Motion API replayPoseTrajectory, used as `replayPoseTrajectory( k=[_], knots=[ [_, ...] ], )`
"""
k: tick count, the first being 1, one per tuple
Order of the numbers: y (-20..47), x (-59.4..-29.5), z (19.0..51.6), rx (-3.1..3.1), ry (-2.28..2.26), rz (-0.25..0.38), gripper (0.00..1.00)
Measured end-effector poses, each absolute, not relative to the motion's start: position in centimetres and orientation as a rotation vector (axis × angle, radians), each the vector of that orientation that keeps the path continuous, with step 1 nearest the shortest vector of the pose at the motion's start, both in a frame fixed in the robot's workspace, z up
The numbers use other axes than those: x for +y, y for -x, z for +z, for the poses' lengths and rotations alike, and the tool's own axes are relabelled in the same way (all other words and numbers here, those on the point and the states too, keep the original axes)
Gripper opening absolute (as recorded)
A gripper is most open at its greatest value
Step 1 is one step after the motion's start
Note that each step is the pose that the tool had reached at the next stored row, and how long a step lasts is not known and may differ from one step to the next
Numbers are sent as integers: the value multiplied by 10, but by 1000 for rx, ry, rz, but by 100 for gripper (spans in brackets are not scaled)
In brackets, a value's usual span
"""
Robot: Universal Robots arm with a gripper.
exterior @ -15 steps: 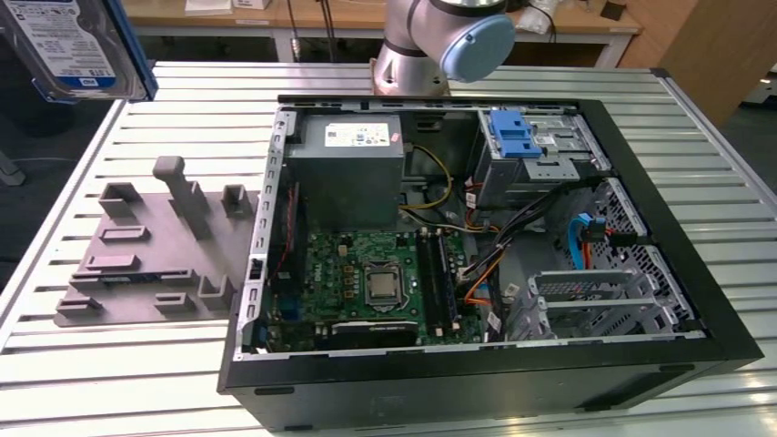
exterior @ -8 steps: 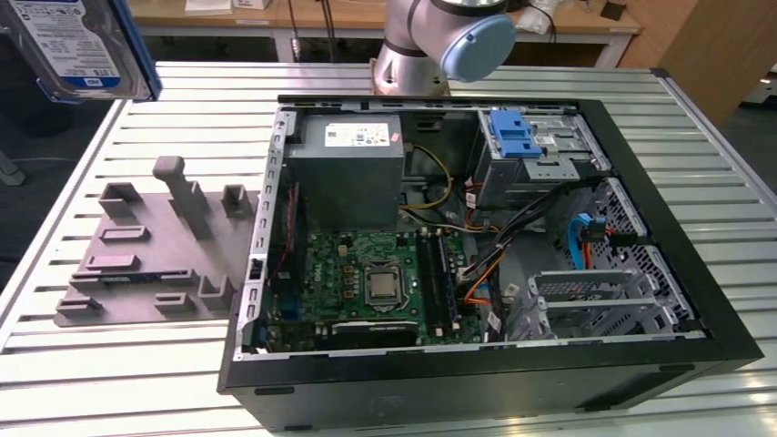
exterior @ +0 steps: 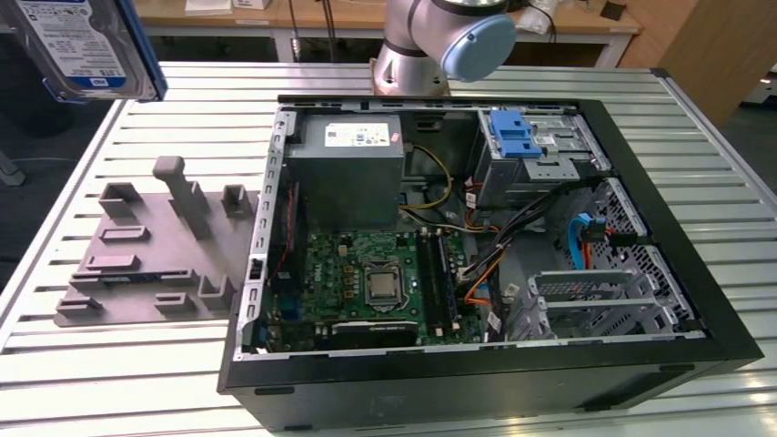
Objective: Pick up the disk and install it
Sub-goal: 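Pick up the disk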
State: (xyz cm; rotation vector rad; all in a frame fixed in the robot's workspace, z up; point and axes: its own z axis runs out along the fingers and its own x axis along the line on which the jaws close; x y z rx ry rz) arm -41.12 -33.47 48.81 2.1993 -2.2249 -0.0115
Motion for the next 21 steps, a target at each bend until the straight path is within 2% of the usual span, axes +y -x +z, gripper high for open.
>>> replayPoseTrajectory(
  k=[21],
  knots=[
    [399, -335, 488, -2225, -2199, -11, 36]
  ],
)
